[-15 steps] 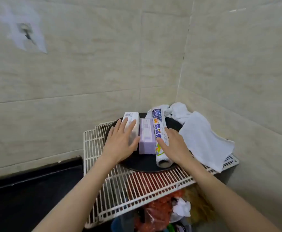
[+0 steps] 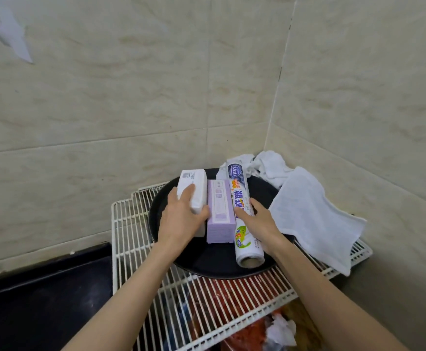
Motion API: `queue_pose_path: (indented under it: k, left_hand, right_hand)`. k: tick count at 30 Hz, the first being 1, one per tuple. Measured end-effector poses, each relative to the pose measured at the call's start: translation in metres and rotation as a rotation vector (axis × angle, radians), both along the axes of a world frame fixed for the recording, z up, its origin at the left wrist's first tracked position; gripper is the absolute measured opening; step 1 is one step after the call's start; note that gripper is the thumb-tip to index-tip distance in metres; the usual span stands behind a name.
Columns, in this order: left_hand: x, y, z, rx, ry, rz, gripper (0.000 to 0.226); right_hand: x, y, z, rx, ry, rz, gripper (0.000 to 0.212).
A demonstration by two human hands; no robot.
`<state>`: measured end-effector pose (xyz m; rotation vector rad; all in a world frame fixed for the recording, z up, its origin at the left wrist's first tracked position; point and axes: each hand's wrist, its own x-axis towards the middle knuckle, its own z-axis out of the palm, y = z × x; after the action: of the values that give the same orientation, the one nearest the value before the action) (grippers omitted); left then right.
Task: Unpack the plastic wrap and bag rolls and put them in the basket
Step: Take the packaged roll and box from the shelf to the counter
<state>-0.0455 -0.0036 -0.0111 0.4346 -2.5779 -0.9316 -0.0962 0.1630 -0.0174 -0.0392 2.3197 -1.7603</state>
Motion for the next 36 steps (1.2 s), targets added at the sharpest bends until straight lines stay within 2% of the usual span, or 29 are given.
queue_pose_path:
  k: [4,7,11,13,15,18,22,24,27,30,36]
  left_hand:
    - [0.008,-0.008,0.009,0.137,0.129,0.048,0.059]
    - [0.024,-0.011,0.021,0.342,0.23,0.12,0.053]
    - [0.06,0.001,0.043,0.594,0.39,0.135,0.048]
    - [0.086,0.015,0.056,0.714,0.488,0.09,0.035]
    - [0.118,0.033,0.061,0.794,0.539,0.037,0.026]
    - [0.172,0.057,0.058,0.768,0.5,-0.036,0.035]
    - [0.244,0.061,0.062,0.69,0.395,-0.078,0.054]
    - [0.281,0.056,0.064,0.681,0.379,-0.045,0.06]
    - [0.337,0.049,0.065,0.658,0.398,0.01,0.058]
    - [0.408,0.03,0.058,0.626,0.492,0.124,0.053]
    - [0.558,-0.028,0.024,0.583,0.596,0.354,0.042]
  right_hand:
    - [0.006,-0.004,0.008,-0.166,-0.031,-0.056,0.034]
    - [0.014,0.002,0.025,-0.236,0.014,-0.038,0.03]
    - [0.042,0.015,0.048,-0.293,0.137,0.053,0.036]
    - [0.065,0.022,0.057,-0.346,0.167,0.127,0.041]
    - [0.09,0.027,0.062,-0.421,0.167,0.217,0.036]
    - [0.127,0.034,0.061,-0.539,0.15,0.316,0.025]
    - [0.173,0.032,0.054,-0.579,0.154,0.43,0.051]
    - [0.199,0.022,0.051,-0.578,0.149,0.527,0.055]
    - [0.241,-0.006,0.044,-0.583,0.163,0.621,0.054]
    - [0.301,-0.049,0.039,-0.576,0.147,0.775,0.058]
    - [0.438,-0.147,0.016,-0.517,0.075,1.03,0.053]
